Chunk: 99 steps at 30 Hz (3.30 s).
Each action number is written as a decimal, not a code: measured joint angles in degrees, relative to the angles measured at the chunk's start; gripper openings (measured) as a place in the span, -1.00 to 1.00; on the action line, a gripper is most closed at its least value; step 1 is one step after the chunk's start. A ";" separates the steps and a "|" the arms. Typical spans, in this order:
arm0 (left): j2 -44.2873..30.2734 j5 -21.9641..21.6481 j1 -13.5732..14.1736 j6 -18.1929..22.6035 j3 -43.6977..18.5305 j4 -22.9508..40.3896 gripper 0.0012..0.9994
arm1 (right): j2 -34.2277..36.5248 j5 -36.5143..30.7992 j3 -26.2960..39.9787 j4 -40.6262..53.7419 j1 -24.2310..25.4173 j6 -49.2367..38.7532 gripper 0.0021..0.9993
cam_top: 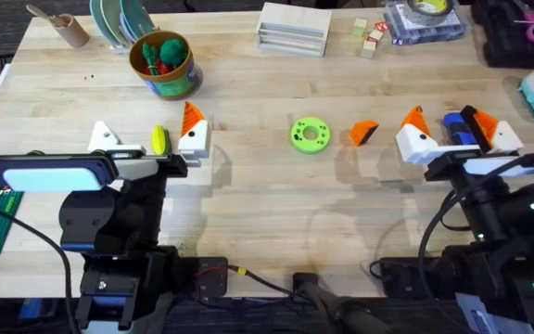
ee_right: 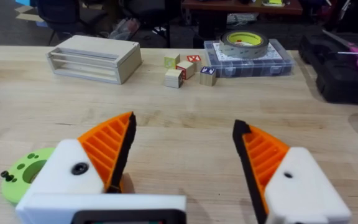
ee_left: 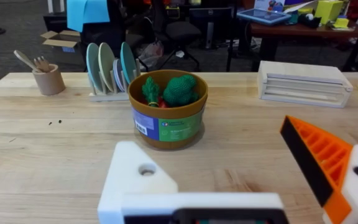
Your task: Pick up the gripper from the table and insert it into the empty holder that is missing its gripper. Then pick up a screw, insert it into the mounting hole, and use the screwdriver to tighten it. Finally, clean up the table by picking up the vegetable and placing it into the bucket.
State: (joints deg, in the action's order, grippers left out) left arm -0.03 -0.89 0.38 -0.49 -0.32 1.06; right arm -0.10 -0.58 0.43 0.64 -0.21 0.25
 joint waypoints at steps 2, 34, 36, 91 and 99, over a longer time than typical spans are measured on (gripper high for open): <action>0.00 0.00 0.00 0.00 0.00 0.00 0.99 | 0.00 0.00 0.00 0.00 0.00 0.00 0.98; -20.60 -12.26 0.00 5.31 -32.79 37.67 0.98 | 12.38 0.06 25.42 27.20 0.00 -0.02 0.98; -26.28 -13.38 0.00 5.67 -36.17 39.81 0.98 | 15.79 0.26 29.92 28.82 0.00 -0.02 0.98; -29.46 3.09 2.38 0.00 -47.43 47.13 0.86 | 21.95 4.55 37.94 32.02 0.00 0.00 0.99; -22.65 10.31 2.38 0.13 -47.63 42.35 0.99 | 21.97 4.55 37.94 32.02 0.00 0.00 0.98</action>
State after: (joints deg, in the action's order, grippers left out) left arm -22.69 9.43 2.76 -0.36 -47.94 43.41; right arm 21.87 3.97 38.37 32.67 -0.21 0.25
